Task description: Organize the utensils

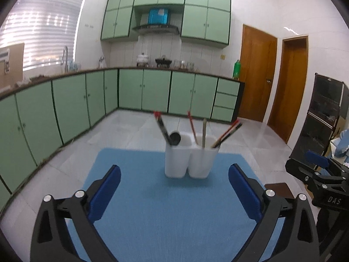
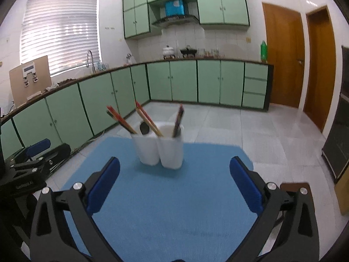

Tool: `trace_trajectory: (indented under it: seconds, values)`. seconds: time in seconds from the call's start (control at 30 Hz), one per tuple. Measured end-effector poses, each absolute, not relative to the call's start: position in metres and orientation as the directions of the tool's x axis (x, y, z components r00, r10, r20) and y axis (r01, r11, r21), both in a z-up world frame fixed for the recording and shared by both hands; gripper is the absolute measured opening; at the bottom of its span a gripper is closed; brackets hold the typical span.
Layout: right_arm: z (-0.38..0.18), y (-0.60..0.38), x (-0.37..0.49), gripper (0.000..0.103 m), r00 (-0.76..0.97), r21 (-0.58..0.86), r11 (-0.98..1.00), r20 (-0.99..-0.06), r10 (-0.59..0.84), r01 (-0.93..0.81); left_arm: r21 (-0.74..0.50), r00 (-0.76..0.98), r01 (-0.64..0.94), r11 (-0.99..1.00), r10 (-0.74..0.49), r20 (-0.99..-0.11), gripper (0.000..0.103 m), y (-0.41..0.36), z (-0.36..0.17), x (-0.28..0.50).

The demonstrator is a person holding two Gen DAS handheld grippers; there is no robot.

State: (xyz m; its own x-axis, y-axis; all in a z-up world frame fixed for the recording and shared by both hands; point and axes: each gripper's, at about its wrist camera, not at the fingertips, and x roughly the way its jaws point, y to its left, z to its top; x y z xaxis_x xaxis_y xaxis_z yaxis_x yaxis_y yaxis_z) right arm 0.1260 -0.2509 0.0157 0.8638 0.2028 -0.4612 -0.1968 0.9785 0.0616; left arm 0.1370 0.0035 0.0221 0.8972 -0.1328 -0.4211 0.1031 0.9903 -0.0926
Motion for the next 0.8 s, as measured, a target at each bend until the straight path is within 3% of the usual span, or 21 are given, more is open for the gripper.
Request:
trace_trajectory:
  seconds: [0.37,0.8]
  values:
    - [0.060,-0.246,0.114,0.098,0.900,0.040,0.969,-0.362,0.242,-0.245,-0.050,0.945,0.104,0.993,-0.114,-0.307,0.097,0.000,0.064,0.115]
    - [0.067,-0.242,0.117,0.098,0.899,0.029,0.963,-0.352,0.262,-0.269,-0.039,0.950,0.107,0.993,-0.114,-0.292,0.097,-0.001,0.066,0.110]
